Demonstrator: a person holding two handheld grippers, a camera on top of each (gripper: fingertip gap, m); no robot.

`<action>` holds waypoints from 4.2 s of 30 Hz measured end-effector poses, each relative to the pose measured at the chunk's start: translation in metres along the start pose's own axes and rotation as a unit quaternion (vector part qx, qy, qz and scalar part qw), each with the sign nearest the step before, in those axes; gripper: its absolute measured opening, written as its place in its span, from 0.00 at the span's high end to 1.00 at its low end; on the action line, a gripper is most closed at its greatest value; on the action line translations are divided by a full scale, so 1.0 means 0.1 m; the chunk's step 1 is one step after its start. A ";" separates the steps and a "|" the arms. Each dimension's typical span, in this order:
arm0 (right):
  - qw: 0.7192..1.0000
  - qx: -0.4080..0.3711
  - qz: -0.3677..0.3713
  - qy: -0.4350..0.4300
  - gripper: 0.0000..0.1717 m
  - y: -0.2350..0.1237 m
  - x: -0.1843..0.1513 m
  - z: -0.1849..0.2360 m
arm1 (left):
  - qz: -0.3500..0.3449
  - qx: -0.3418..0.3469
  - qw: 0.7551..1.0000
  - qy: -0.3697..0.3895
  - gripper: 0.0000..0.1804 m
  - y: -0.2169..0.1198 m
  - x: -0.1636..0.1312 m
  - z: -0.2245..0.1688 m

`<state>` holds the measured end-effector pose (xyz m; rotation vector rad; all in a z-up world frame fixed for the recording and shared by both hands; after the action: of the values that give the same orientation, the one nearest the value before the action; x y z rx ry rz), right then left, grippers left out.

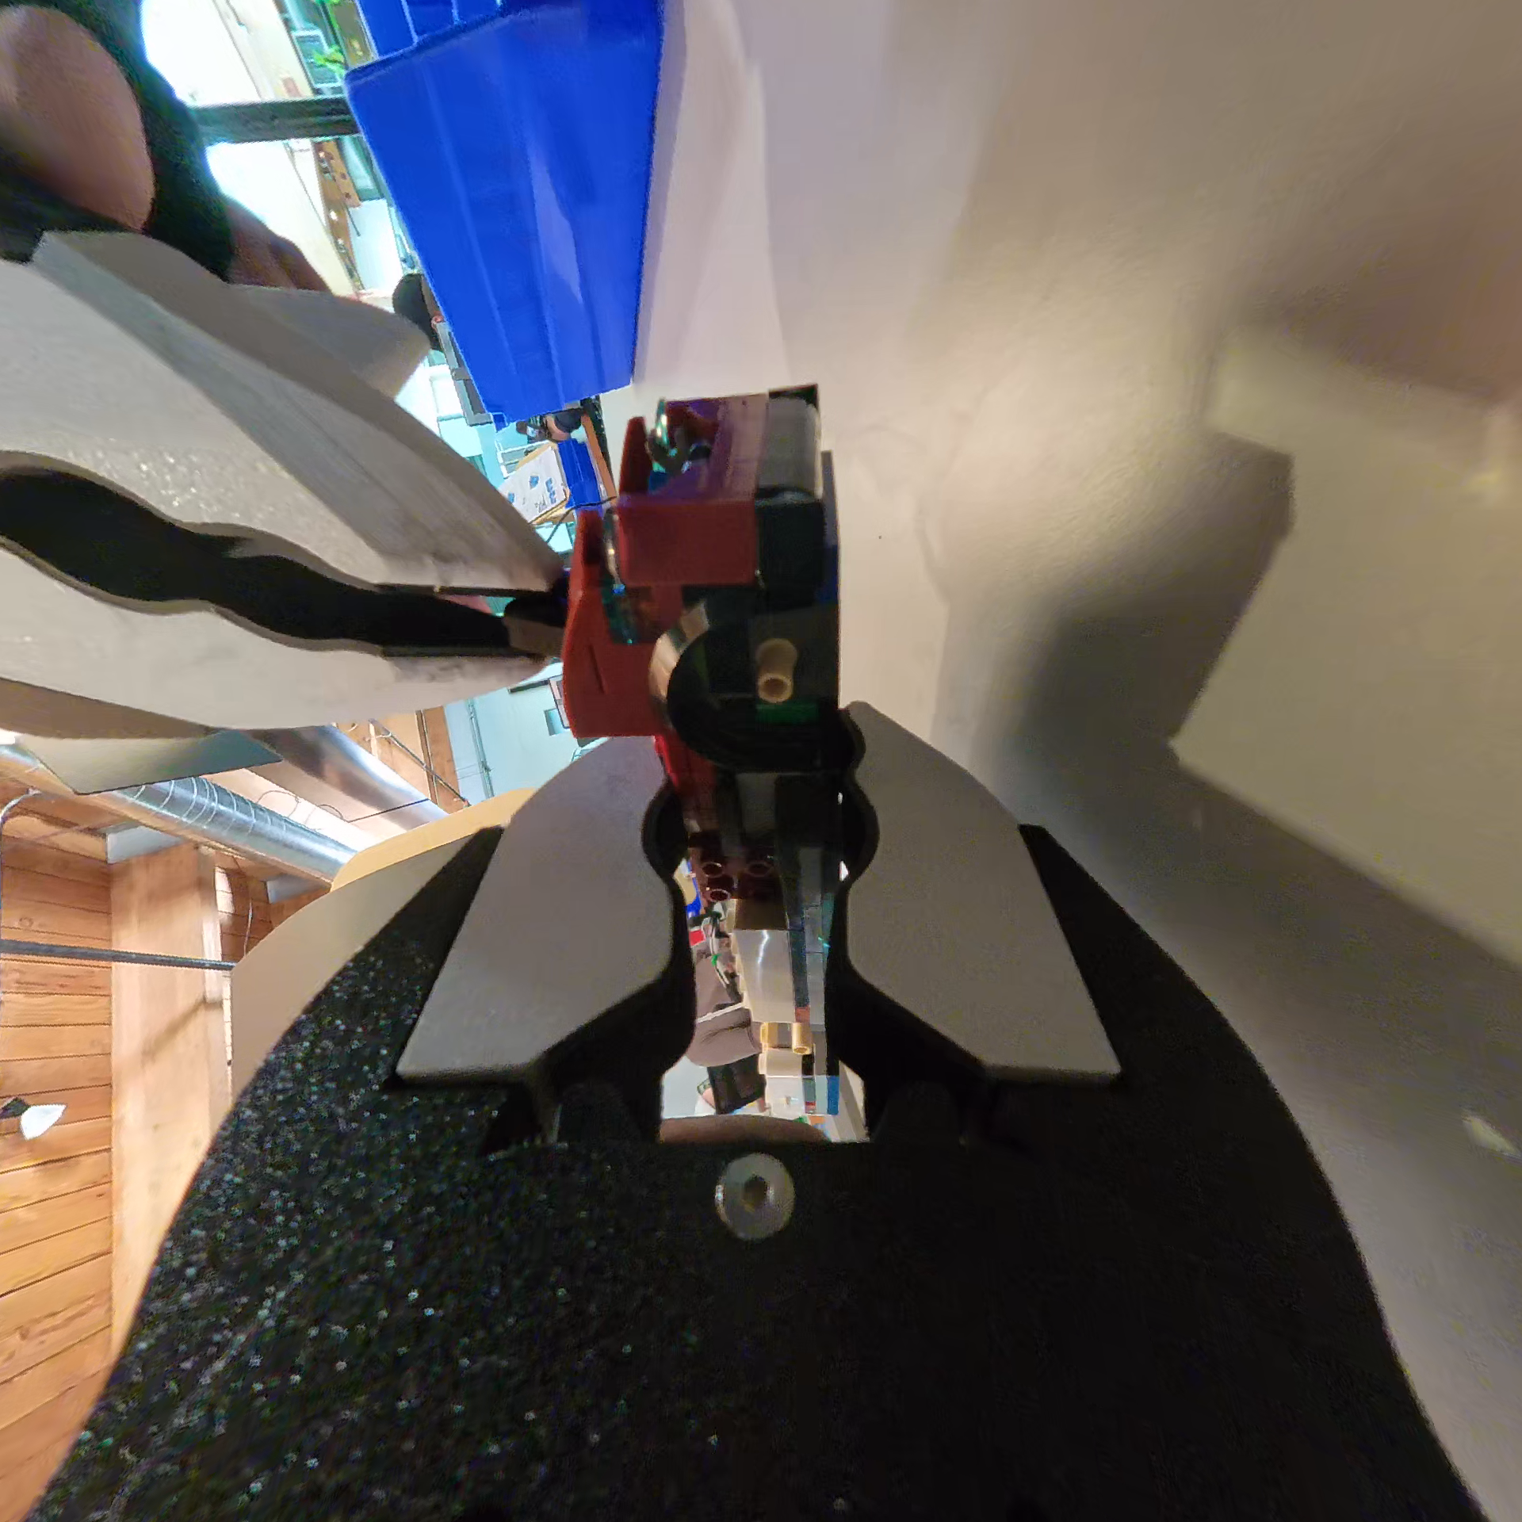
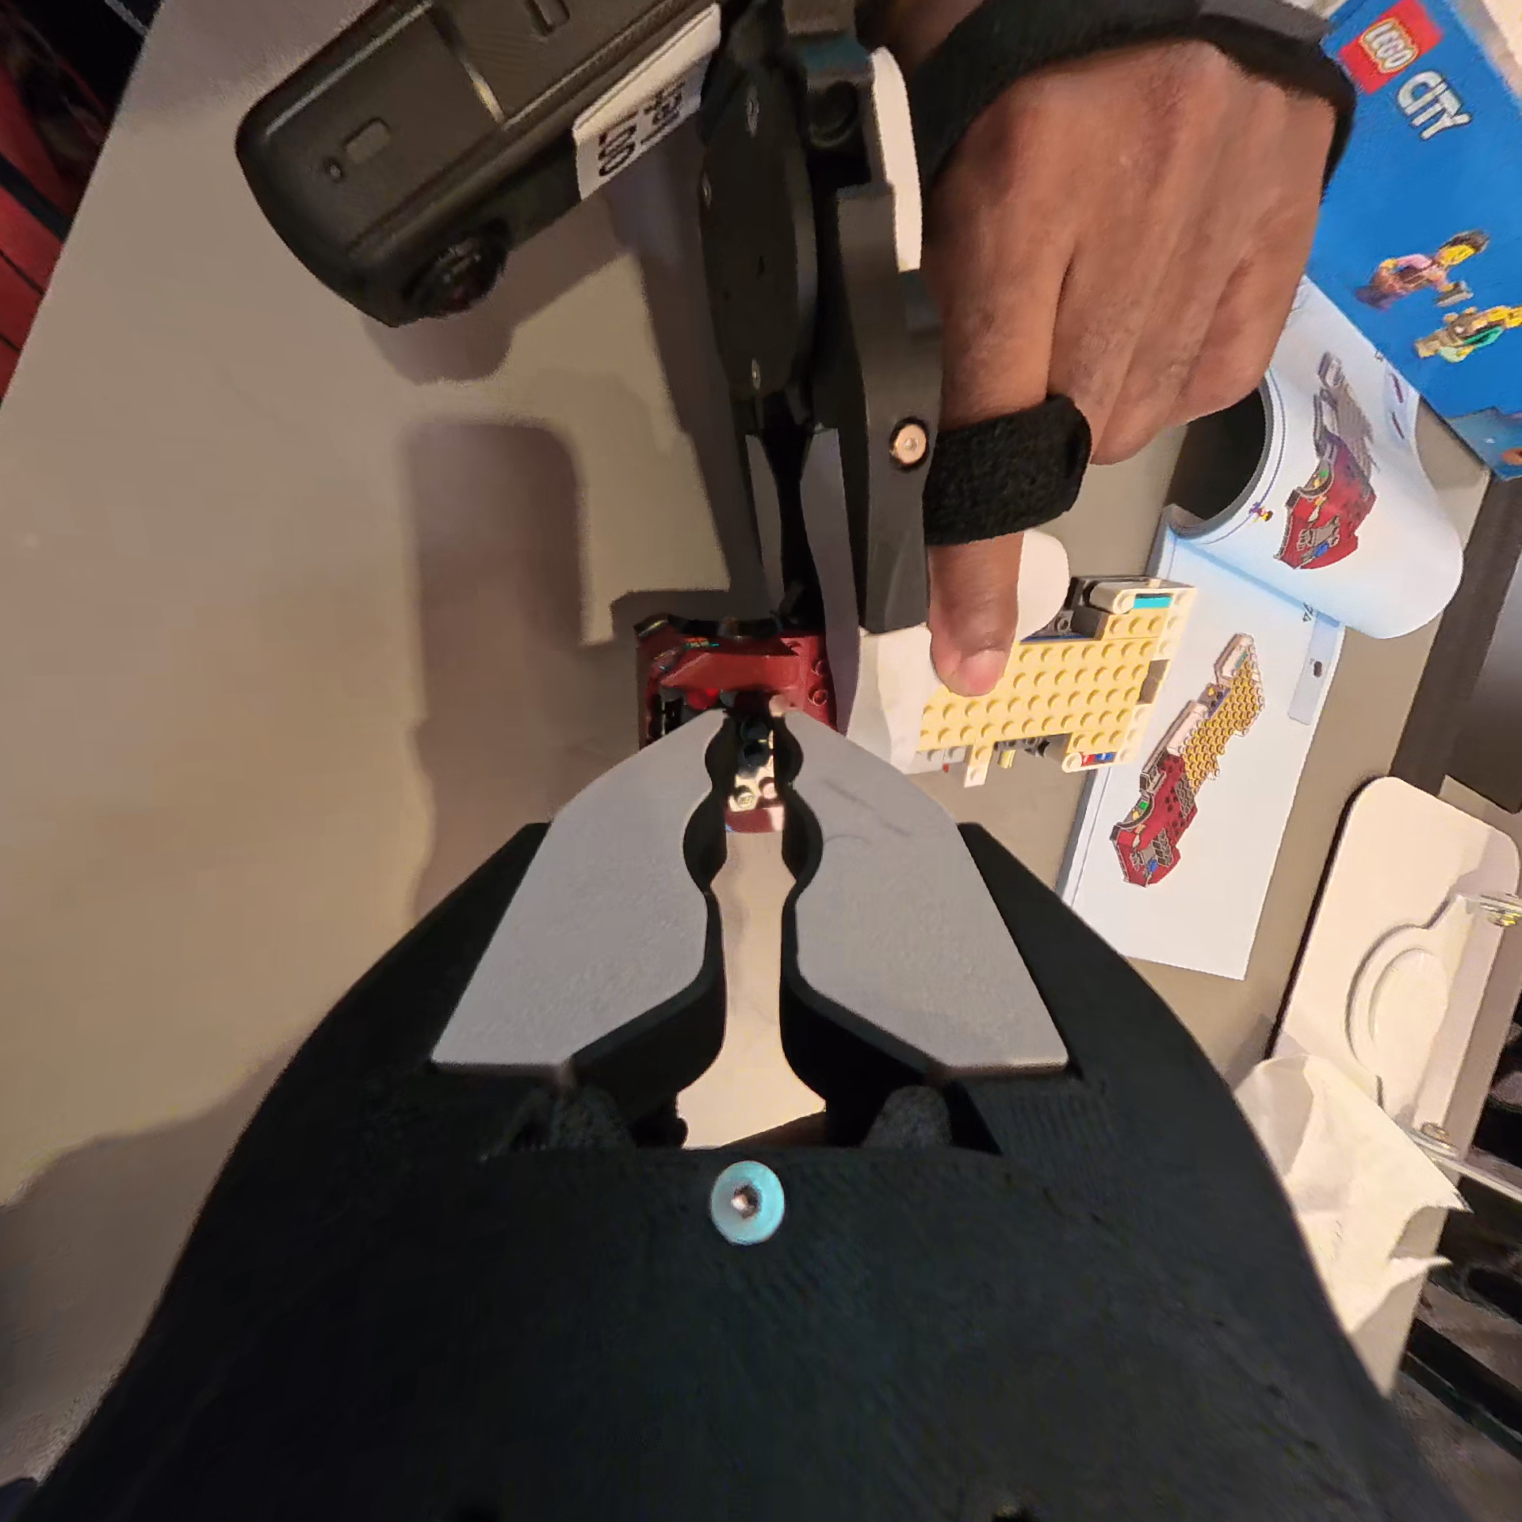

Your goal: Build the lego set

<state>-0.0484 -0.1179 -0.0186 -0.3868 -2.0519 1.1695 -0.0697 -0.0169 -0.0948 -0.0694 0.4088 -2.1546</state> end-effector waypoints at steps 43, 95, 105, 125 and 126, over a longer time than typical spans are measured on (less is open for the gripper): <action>0.995 0.041 -0.077 0.051 0.97 -0.05 -0.10 -0.09 | 0.004 0.002 1.000 -0.004 0.82 0.10 -0.02 -0.01; 0.986 0.063 -0.129 0.088 0.95 0.12 -0.29 -0.20 | 0.024 -0.023 0.999 -0.016 0.82 -0.04 -0.08 -0.06; 0.999 -0.015 0.033 0.014 0.96 0.09 -0.15 -0.06 | 0.061 -0.042 0.997 0.015 0.81 0.02 -0.11 -0.07; 0.988 -0.066 0.131 -0.036 0.96 0.30 0.00 0.01 | 0.084 -0.092 0.992 0.033 0.82 0.13 -0.14 -0.11; 0.990 -0.064 0.124 -0.037 0.96 0.29 -0.01 0.01 | 0.082 -0.091 0.992 0.030 0.81 0.13 -0.15 -0.11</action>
<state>-0.0507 -0.1032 -0.0437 -0.6865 -2.1962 1.2151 -0.0528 -0.0093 -0.1078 -0.0705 0.6242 -1.9582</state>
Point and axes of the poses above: each gripper's, where its closed fingertips meet, y out along the fingers, x out of its top, z = x × y across the jaws, the point moved 9 cm from there along -y, back along the fingers, and after that the axes turned 1 degree about -y, right-handed, at the moved point
